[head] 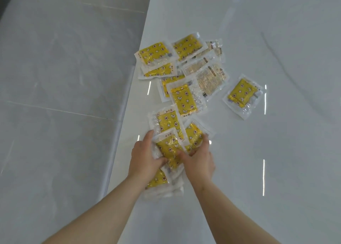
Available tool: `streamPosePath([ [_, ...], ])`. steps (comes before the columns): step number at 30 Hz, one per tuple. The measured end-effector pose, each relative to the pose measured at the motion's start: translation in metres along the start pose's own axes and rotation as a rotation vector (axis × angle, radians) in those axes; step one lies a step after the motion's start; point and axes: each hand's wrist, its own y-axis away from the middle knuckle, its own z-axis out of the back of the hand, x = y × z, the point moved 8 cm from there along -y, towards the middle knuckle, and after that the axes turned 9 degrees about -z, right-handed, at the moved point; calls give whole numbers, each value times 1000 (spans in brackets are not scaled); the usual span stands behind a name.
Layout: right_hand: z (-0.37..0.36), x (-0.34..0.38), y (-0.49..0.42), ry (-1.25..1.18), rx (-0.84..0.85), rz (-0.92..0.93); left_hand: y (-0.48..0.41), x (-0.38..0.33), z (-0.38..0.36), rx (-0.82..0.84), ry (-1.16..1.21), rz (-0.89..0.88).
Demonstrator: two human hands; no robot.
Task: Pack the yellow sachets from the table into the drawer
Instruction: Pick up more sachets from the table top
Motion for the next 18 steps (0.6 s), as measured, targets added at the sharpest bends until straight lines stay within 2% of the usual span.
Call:
streamPosePath([
  [3,2,1,-1,-32,-7,-17,-1,7,11,27,101,53],
  [7,23,6,-1,57,-162,-39,4,19,20,24,176,95],
  [10,10,35,2,222,-79,72,8,19,17,35,188,96],
  [13,-15,54,1,418,-34,160,20,19,7,90,-44,126],
  [15,-18,59,0,425,-69,176,30,20,2,113,-205,160],
  [18,-15,56,-7,305,-56,124,37,26,1,67,-131,263],
])
